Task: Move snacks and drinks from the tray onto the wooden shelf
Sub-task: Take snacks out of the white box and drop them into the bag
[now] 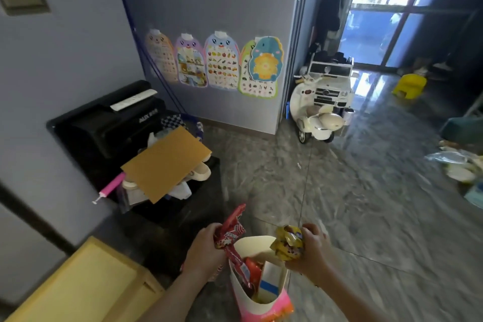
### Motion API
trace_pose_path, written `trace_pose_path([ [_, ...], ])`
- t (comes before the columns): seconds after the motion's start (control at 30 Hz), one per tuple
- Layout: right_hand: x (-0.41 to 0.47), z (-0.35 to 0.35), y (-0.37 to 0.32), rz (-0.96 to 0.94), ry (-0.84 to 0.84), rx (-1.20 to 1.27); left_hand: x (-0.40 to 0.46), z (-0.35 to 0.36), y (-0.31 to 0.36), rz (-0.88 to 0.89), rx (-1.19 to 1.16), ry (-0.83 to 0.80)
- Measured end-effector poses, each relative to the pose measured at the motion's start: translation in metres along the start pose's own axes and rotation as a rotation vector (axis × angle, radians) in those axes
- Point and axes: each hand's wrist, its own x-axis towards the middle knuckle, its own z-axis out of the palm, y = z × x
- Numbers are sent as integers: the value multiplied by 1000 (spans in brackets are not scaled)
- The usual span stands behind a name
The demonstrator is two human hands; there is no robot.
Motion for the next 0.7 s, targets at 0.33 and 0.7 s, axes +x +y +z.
trace_pose_path([
  [0.33, 54, 108, 93, 148, -23, 20, 76, 119, -56, -156, 57, -76],
  [0.7, 67, 203, 144, 250, -92, 92, 116, 186, -118, -500, 221, -371],
])
